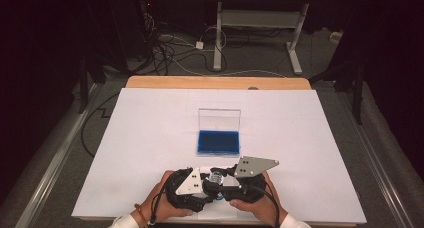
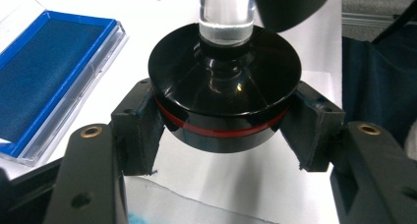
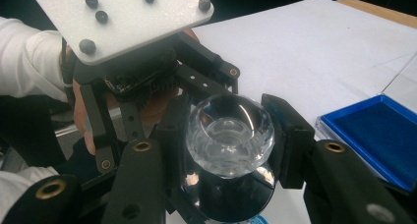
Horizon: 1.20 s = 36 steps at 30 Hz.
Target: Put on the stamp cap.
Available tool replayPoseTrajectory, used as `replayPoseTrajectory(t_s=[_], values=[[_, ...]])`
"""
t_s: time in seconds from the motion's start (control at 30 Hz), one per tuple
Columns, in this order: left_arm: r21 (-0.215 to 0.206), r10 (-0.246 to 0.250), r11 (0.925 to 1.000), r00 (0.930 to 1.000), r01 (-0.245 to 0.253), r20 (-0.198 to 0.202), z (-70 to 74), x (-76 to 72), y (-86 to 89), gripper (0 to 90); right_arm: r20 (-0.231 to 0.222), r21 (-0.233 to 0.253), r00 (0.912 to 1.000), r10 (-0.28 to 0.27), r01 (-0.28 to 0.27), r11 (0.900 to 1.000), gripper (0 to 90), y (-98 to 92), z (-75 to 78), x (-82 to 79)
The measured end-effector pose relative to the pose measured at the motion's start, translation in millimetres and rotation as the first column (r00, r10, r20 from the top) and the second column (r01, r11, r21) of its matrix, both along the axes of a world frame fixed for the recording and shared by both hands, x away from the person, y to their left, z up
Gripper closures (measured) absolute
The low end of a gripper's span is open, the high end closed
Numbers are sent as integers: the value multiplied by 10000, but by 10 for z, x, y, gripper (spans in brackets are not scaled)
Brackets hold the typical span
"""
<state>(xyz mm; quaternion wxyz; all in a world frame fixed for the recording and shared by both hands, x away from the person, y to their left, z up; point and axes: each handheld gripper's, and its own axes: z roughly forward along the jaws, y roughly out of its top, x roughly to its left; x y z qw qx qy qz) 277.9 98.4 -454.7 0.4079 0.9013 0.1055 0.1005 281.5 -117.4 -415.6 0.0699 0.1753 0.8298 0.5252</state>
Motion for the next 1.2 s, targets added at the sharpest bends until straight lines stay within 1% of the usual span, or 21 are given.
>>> replayPoseTrajectory(t_s=[0.17, 0.27, 0.37, 0.47, 0.53, 0.6, 0.73, 0.8, 0.9, 1.0, 1.07, 1.13, 1.2], values=[[-105, 76, 9999, 10000, -75, 20, -9, 3, 7, 361, 15, -37, 10000, -6, 6, 10000, 573, -3, 7, -1], [-210, 187, 9996, 9998, -189, -68, -13, 14, 13, 358, 127, -72, 9999, -26, 27, 10000, 574, -5, 24, -7], [-310, 347, 9989, 9992, -354, -205, -23, 38, 24, 321, 184, -51, 9998, -73, 74, 10000, 574, -15, 41, -13], [-229, 587, 9980, 9981, -591, -162, -35, 48, 20, 272, 295, -29, 9995, -136, 137, 9999, 574, -27, 62, -18], [-81, 698, 9975, 9975, -698, -79, -49, 47, 10, 242, 333, 28, 9993, -179, 178, 9998, 574, -40, 77, -16], [-76, 752, 9971, 9971, -753, -136, -66, 48, 2, 209, 406, 64, 9989, -255, 252, 9997, 574, -56, 93, -14], [105, 817, 9966, 9966, -817, -38, -78, 52, -4, 188, 478, 79, 9981, -379, 376, 9993, 574, -96, 121, -5], [94, 880, 9961, 9961, -880, -42, -81, 59, 5, 180, 508, 52, 9976, -472, 470, 9989, 574, -118, 132, 3], [233, 977, 9949, 9951, -980, 148, -70, 66, 30, 174, 578, 22, 9966, -592, 592, 9982, 574, -154, 146, 12], [272, 1089, 9936, 9935, -1099, 338, -46, 67, 73, 170, 668, -15, 9954, -690, 692, 9976, 574, -194, 161, 16], [269, 1208, 9921, 9910, -1225, 573, -16, 59, 111, 170, 792, -152, 9945, -683, 698, 9974, 574, -213, 168, 16], [197, 1220, 9921, 9900, -1237, 711, 20, 50, 170, 169, 919, -289, 9932, -712, 741, 9968, 574, -234, 177, 20], [37, 1313, 9912, 9883, -1320, 773, 51, 45, 243, 158, 989, -314, 9919, -799, 834, 9960, 574, -263, 184, 34]])
